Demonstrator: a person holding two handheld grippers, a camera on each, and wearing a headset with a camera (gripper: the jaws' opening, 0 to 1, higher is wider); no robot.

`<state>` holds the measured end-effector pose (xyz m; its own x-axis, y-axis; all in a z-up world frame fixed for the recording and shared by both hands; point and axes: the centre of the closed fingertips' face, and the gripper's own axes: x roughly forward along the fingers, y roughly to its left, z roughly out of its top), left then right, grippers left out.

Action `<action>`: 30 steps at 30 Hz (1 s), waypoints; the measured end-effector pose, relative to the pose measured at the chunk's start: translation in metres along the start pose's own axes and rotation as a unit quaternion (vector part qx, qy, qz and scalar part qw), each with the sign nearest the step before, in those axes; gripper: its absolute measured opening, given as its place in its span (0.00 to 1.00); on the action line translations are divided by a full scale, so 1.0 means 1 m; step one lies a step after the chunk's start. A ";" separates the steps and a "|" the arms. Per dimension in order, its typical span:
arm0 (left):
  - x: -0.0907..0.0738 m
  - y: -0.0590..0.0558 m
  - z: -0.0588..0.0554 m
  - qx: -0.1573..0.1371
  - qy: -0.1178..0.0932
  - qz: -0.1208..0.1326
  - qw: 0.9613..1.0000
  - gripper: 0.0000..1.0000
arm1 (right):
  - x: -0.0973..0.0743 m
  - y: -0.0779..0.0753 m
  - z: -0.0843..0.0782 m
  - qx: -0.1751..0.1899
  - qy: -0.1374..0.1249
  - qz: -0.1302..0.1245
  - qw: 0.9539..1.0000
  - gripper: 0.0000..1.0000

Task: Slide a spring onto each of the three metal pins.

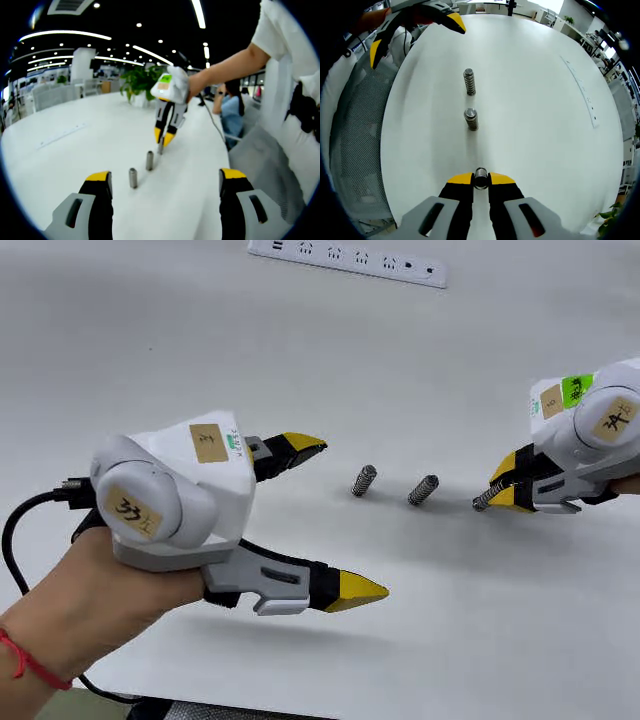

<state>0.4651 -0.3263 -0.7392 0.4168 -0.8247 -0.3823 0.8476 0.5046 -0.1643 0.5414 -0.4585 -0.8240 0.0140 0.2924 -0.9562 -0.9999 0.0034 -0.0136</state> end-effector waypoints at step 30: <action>-0.005 0.001 0.002 0.027 0.018 0.001 0.999 0.91 | -0.026 -0.001 0.014 0.054 -0.083 -0.029 0.995 0.29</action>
<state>0.4648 -0.3223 -0.7360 0.4069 -0.8136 -0.4153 0.8636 0.4908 -0.1154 0.5425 -0.4531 -0.7950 0.0806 0.4425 -0.8932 -0.9918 0.1243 -0.0279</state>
